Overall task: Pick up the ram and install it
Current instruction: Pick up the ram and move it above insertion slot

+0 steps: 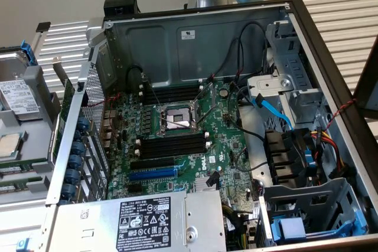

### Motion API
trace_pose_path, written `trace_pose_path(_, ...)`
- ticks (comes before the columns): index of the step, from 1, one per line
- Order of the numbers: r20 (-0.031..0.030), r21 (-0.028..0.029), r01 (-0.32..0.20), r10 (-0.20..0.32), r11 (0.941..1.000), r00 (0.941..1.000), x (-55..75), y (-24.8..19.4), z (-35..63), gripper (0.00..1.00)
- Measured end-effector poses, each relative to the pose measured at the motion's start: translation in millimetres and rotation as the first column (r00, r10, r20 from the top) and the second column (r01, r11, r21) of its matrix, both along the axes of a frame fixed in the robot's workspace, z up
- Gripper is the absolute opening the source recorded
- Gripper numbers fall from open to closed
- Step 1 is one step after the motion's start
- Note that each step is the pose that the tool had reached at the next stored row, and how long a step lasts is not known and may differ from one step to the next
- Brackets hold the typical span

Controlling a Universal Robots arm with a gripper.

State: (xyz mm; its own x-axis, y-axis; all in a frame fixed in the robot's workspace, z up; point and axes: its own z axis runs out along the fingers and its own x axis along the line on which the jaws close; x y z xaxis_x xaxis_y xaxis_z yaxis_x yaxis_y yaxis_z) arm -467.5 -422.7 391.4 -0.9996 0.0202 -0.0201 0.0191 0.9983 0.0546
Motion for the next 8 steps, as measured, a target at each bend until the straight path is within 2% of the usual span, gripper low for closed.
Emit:
trace_pose_path(4,0.0001,0.0000,-0.073,0.073,0.9974,0.9974,0.0,-0.1,-0.6,0.11)
trace_pose_path(8,0.0001,0.0001,-0.144,0.144,0.9895,0.9895,0.0,0.0,-0.9,0.11)
